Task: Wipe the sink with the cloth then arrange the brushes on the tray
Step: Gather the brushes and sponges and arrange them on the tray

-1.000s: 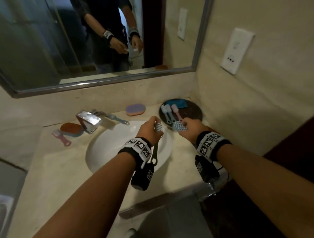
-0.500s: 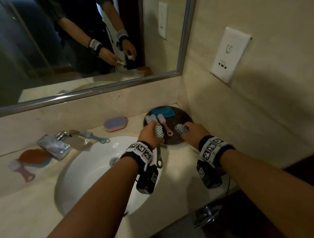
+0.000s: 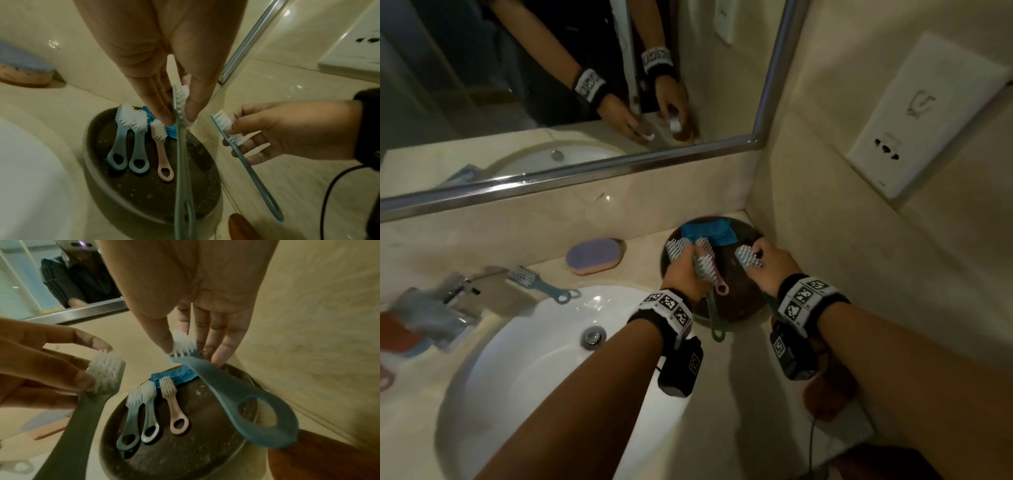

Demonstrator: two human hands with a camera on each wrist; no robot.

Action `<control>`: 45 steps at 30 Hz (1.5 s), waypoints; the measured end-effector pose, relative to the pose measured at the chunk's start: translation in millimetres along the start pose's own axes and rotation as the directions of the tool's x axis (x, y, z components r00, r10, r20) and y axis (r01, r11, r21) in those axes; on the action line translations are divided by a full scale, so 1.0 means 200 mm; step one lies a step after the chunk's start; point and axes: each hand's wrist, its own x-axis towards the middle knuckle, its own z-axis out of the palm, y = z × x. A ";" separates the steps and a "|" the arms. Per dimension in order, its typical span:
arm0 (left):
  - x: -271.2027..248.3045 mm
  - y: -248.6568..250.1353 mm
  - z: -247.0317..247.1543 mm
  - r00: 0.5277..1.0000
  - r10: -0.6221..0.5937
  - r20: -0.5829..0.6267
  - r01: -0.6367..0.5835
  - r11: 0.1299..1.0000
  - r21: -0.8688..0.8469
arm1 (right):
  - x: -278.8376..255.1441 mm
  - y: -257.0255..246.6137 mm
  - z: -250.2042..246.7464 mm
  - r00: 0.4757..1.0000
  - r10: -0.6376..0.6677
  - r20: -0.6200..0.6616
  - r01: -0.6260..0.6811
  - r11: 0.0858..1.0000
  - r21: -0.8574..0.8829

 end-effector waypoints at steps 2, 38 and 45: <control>0.06 0.00 0.03 1.000 -0.011 -0.012 0.011 0.999 -0.031 | 0.09 0.02 0.00 1.000 0.008 0.022 -0.008 1.000 0.020; 0.70 -0.08 0.20 0.998 -0.066 -0.006 0.064 0.949 0.308 | 0.73 0.01 0.23 0.993 -0.063 0.100 0.046 0.985 0.163; 0.64 -0.02 0.16 0.998 -0.015 0.060 -0.012 0.906 0.424 | 0.73 0.04 0.23 0.990 -0.086 0.107 0.070 0.986 0.150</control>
